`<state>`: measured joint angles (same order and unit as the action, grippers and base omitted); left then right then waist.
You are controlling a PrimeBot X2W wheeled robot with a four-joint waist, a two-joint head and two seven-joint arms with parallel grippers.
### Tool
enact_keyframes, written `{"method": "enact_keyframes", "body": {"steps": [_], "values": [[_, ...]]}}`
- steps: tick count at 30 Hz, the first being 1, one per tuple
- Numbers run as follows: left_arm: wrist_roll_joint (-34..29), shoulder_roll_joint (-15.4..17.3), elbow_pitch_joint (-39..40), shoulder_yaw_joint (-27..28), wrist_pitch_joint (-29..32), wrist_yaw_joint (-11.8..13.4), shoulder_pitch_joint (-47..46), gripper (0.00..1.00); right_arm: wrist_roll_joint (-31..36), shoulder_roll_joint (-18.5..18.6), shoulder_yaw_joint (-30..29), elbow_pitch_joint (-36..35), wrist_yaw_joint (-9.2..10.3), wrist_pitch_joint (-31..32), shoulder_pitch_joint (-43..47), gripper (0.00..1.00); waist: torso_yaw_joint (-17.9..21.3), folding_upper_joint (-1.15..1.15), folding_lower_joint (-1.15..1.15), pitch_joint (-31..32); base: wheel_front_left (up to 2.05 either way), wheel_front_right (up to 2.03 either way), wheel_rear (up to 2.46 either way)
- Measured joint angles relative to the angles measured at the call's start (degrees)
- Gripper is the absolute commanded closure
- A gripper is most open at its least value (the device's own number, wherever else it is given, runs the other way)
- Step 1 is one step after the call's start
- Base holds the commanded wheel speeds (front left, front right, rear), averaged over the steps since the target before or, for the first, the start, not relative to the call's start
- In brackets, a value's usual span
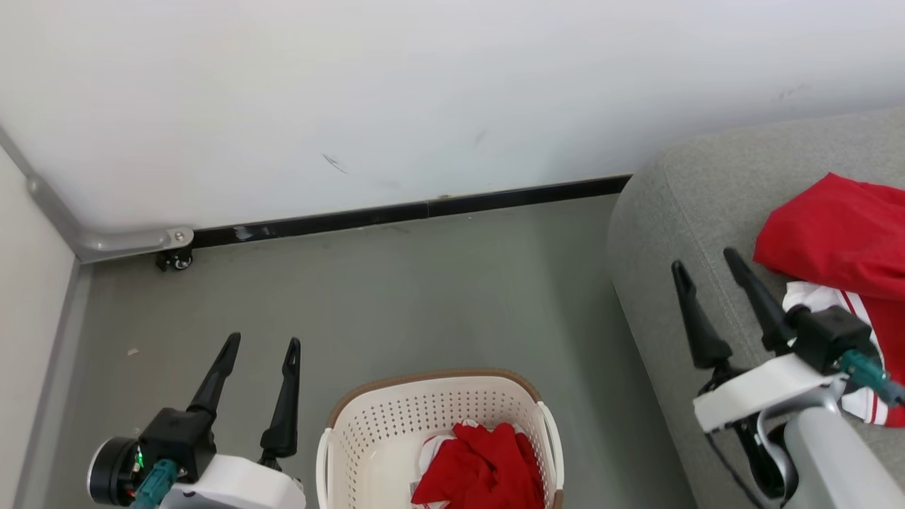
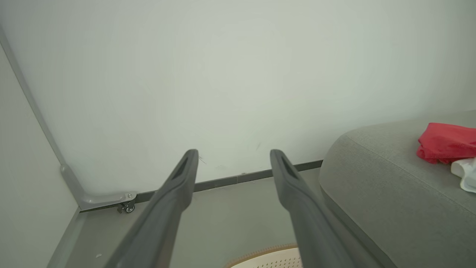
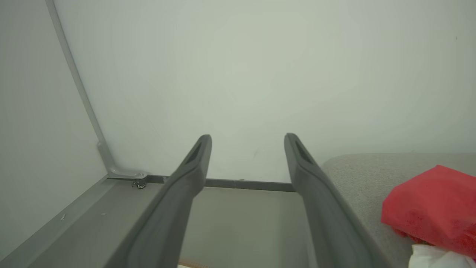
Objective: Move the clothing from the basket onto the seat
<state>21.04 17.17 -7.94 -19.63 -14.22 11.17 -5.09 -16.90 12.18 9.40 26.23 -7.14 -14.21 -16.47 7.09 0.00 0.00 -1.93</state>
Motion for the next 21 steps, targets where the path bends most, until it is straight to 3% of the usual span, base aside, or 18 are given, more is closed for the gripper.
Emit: {"method": "enact_keyframes", "body": {"steps": [21], "values": [[-0.2,-1.3,-0.6,2.7,0.0,1.3,6.2,0.00,6.6,-7.1,-3.4,-2.6,0.00,0.0,13.1,0.00,-1.6,0.00,0.00,4.3,0.00,0.00,0.00]]}}
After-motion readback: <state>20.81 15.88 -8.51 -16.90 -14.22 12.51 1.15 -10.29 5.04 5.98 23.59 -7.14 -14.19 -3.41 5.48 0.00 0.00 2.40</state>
